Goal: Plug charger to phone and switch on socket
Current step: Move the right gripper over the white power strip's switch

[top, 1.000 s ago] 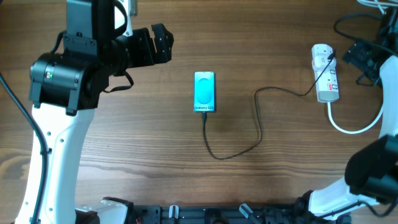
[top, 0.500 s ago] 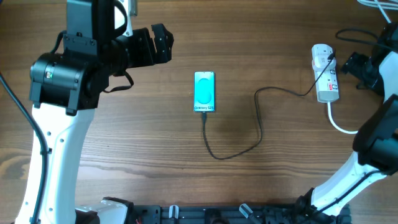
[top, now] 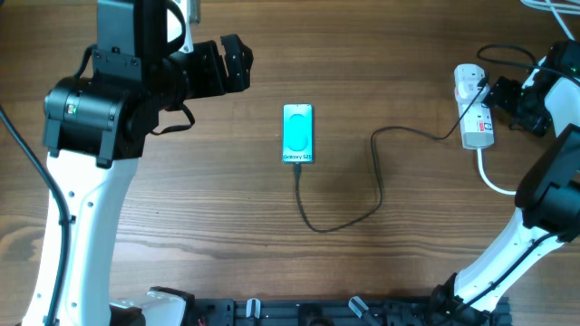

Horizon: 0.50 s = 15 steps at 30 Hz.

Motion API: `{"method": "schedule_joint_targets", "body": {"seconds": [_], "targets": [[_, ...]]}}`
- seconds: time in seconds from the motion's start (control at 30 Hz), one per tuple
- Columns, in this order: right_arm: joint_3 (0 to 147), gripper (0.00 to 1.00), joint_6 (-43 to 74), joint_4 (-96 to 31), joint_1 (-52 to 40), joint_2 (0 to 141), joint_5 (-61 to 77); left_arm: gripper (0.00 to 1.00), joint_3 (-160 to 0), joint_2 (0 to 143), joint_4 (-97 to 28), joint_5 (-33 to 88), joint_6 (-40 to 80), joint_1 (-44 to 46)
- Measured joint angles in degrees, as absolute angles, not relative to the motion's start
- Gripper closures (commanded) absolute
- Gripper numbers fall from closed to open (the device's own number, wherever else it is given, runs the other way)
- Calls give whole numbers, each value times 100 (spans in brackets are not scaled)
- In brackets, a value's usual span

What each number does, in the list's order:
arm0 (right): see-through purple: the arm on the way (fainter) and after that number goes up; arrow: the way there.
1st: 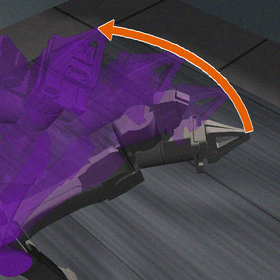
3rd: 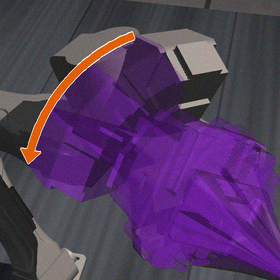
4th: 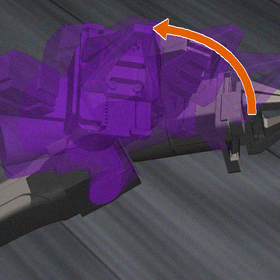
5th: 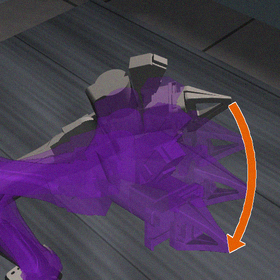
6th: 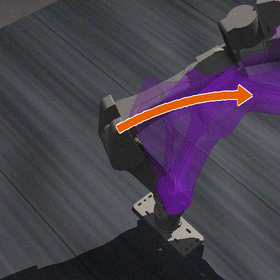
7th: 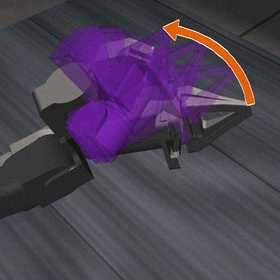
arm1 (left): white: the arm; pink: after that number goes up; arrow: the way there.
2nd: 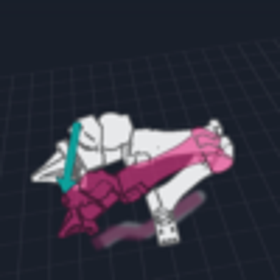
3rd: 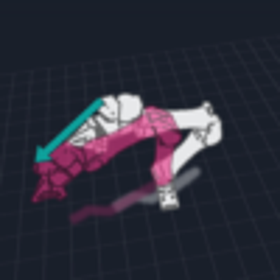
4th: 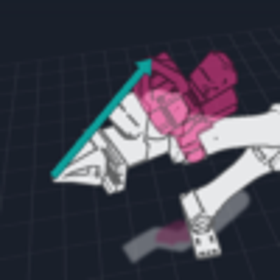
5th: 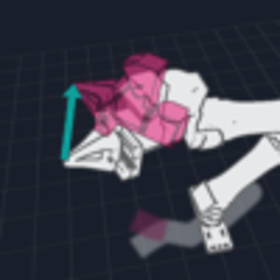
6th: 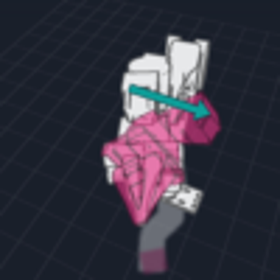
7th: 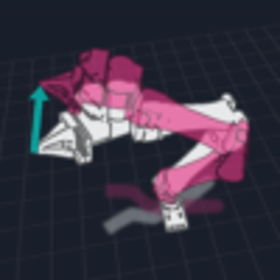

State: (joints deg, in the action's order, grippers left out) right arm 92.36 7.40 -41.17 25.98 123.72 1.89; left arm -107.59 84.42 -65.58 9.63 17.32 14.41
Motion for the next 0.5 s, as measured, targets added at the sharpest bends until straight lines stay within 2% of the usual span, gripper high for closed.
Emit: {"method": "schedule_joint_targets", "body": {"seconds": [0.5], "targets": [[9218, 0, 788, -4042, 2624, 12379, 296, 0, -10759, 8442, -6560, 963, 1732, 1439]]}}
